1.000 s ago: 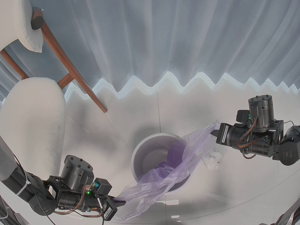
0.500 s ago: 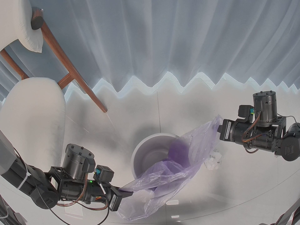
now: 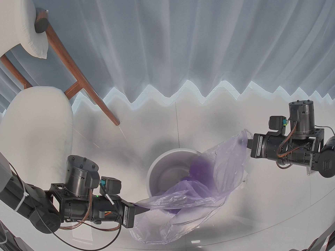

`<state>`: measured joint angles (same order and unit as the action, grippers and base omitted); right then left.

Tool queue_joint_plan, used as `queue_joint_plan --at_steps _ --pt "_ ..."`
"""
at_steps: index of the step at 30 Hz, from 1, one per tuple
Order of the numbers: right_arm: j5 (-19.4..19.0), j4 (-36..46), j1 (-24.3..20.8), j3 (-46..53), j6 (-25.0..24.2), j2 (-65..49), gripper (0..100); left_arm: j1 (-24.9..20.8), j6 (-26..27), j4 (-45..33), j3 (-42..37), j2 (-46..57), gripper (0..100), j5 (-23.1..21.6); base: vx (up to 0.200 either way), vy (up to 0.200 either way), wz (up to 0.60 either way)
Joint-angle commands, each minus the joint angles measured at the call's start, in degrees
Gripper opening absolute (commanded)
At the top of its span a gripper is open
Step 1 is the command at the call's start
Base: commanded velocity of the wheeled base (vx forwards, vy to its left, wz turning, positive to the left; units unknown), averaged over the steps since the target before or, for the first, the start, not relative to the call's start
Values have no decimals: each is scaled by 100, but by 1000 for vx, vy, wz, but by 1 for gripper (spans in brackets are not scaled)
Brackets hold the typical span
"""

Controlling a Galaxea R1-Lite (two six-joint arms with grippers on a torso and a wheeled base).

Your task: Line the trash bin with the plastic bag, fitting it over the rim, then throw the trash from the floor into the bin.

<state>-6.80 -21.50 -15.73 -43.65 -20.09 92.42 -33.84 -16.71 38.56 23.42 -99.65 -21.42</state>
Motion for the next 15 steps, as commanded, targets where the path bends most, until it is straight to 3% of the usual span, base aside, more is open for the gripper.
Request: queue_joint_plan --at_steps 1,8,9,12,15 --pt "-5 -20 17 32 5 4 0 -79 -43 785 -610 86 0 -20 0 0 0" --pt "-5 -29 17 -12 23 40 0 115 -324 1532 -927 77 0 59 0 0 0" --pt "-5 -20 17 -29 23 31 0 88 -631 1628 -689 112 0 76 0 0 0" --pt "-5 -20 17 -73 5 31 0 35 -1194 1382 -48 209 0 182 0 0 0" --pt "-14 23 26 -82 -56 -48 0 35 -1203 424 567 244 0 481 0 0 0"
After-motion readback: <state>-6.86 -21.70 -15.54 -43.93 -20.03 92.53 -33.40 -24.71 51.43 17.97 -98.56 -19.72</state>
